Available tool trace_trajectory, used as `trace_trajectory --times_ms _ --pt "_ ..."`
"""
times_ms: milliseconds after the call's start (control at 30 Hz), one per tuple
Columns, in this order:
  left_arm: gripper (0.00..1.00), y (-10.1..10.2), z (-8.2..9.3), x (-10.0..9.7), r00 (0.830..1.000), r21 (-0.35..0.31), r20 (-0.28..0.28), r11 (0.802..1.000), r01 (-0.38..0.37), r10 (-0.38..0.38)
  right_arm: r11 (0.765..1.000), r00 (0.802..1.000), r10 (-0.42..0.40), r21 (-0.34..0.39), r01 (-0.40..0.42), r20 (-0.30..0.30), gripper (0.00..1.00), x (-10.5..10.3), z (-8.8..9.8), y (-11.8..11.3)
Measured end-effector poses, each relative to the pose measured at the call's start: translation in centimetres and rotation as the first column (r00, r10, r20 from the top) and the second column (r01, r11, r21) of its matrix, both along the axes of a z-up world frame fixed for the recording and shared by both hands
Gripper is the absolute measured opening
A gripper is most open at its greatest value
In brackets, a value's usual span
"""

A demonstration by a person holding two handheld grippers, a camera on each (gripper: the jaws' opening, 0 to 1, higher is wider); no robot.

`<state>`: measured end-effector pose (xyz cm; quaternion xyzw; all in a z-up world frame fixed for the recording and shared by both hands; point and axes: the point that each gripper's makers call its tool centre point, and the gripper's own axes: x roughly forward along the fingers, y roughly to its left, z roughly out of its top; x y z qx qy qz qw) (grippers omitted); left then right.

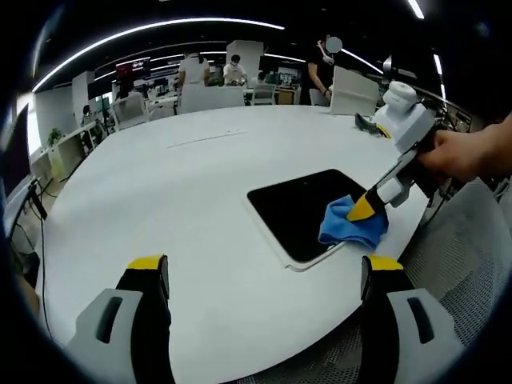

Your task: Wipe the mirror surface with the cleaning cloth until all visible marks leave the cleaned area.

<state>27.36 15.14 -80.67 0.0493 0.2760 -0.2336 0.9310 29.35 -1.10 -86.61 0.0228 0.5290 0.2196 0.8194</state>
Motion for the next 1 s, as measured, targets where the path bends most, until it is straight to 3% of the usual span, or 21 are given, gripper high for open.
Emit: trace_trajectory --times_ms 67,700,1000 --pt "0.99 -0.1 -0.1 -0.1 1.0 0.002 -0.009 1.0 0.003 -0.003 1.0 1.0 0.011 -0.021 -0.011 0.025 0.0 0.4 0.0 0.0" --pt "0.99 -0.2 -0.2 -0.2 1.0 0.009 -0.011 1.0 0.015 -0.015 0.999 0.998 -0.004 -0.053 0.008 0.064 0.0 3.1 0.0 0.2" --pt "0.99 -0.2 -0.2 -0.1 1.0 0.006 -0.01 1.0 0.016 -0.016 0.997 0.997 0.005 -0.073 0.001 0.082 0.0 5.4 0.0 0.1"
